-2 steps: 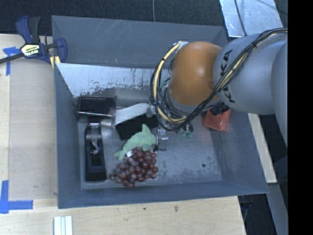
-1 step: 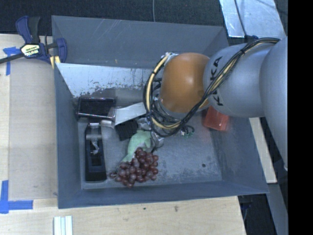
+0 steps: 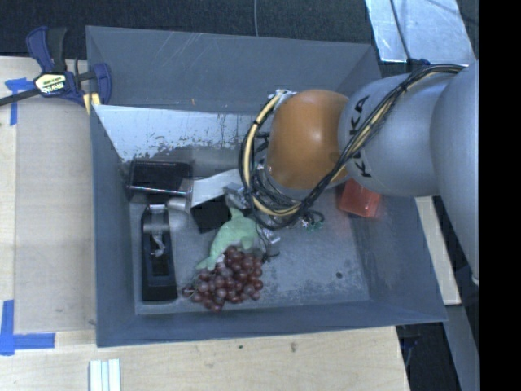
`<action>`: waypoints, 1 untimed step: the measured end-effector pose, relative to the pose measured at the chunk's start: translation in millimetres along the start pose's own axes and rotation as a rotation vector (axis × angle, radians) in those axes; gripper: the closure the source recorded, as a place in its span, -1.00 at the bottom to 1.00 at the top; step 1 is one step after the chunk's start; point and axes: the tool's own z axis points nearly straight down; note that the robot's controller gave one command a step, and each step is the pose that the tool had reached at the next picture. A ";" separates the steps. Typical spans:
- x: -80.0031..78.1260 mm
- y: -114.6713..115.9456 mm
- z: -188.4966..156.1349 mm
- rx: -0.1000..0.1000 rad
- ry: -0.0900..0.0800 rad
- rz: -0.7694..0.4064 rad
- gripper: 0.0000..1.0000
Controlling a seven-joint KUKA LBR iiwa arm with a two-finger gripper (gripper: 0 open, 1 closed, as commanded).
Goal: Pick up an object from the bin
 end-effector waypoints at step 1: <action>-1.1 0.1 -0.8 0.000 -0.003 0.001 1.00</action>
Offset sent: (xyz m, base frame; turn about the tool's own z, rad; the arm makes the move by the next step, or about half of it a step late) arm 0.0000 0.0000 0.0000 0.0000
